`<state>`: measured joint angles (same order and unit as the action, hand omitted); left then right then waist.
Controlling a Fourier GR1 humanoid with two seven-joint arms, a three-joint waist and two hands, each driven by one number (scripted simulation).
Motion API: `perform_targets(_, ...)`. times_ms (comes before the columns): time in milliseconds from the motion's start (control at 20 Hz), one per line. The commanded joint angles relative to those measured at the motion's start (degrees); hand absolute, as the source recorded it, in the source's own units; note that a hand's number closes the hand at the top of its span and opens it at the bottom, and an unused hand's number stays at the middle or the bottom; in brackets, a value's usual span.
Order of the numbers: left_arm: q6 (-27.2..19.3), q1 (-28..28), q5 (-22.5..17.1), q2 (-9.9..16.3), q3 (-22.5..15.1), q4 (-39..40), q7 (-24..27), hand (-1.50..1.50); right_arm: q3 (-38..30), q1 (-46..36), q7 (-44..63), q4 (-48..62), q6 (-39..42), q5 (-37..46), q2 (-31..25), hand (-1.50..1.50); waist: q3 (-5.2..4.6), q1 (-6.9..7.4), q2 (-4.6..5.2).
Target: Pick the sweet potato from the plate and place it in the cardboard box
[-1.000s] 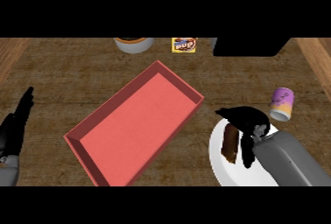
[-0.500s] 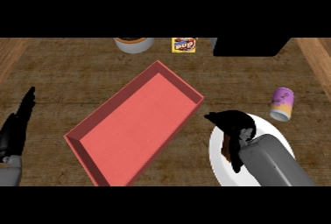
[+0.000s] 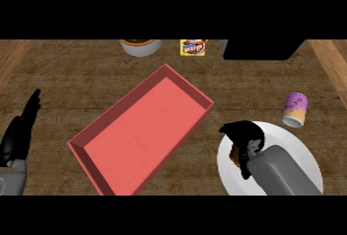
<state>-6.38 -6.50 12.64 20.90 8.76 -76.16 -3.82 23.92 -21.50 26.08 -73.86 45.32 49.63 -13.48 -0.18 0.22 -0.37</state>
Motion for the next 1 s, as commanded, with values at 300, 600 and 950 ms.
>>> perform_targets(300,1.2,-2.0,0.2,0.0,1.5,0.8,-0.4,0.00,3.8,-0.9,-12.6,7.6,-17.8,11.9,-4.6,1.50,0.20,-0.01,0.46)
perform_targets(600,1.3,4.2,0.6,-0.7,1.8,-4.6,-0.4,0.00,2.5,1.2,-9.9,-0.4,-23.1,15.8,-3.6,1.50,0.20,-0.12,0.24)
perform_targets(950,0.9,2.2,0.4,0.1,3.0,-2.4,-1.5,0.00,-2.8,14.3,-9.3,-20.5,-39.6,13.0,-4.4,1.50,0.20,-2.52,-0.40)
